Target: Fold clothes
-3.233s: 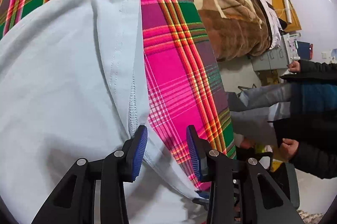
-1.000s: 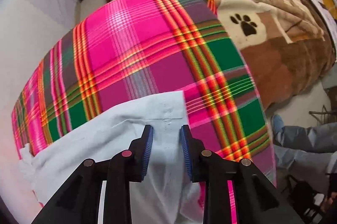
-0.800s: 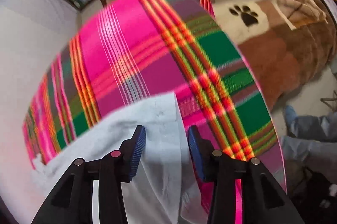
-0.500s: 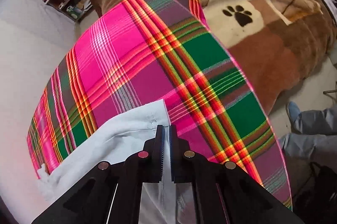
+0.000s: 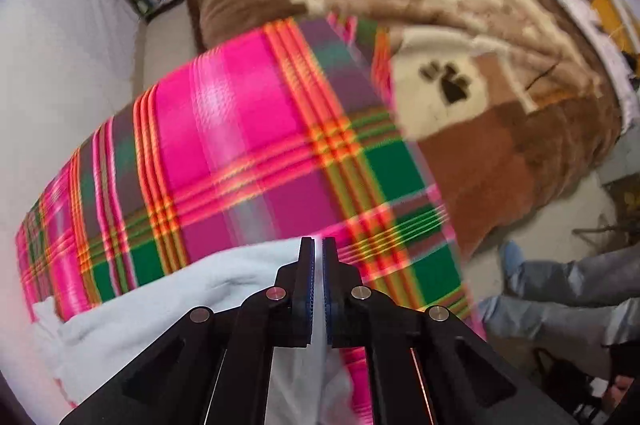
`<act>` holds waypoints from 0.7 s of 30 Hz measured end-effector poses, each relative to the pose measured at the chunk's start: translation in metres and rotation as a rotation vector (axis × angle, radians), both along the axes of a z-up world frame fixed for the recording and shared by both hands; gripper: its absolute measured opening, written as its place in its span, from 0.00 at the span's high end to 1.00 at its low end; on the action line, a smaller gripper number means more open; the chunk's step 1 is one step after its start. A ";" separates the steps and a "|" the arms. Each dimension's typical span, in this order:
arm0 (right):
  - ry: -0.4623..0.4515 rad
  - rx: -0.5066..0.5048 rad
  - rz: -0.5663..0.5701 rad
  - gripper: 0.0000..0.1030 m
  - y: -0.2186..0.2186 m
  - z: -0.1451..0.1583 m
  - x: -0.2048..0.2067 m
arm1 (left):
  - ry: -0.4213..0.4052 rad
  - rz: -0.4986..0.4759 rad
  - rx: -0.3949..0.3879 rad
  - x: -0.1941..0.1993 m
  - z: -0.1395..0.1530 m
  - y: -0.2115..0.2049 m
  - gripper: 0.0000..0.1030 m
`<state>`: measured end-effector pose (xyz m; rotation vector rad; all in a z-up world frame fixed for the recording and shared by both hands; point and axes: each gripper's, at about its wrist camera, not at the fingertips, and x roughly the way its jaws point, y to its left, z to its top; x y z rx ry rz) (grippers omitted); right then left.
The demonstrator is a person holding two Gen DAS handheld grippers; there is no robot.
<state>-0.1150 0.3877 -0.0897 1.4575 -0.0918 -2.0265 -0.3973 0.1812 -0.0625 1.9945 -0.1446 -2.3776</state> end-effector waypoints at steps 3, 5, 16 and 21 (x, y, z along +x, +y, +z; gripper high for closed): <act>-0.003 -0.004 -0.011 1.00 0.002 -0.001 -0.002 | -0.063 -0.005 -0.020 0.006 -0.016 0.001 0.79; -0.003 -0.003 -0.010 1.00 0.001 -0.002 -0.002 | -0.082 -0.021 -0.039 0.013 -0.022 0.004 0.63; -0.009 -0.009 -0.009 1.00 0.000 -0.003 -0.002 | -0.029 -0.085 -0.150 0.035 -0.032 0.011 0.52; -0.004 -0.007 -0.007 1.00 0.000 -0.003 -0.001 | -0.038 -0.120 -0.121 0.039 -0.033 0.019 0.95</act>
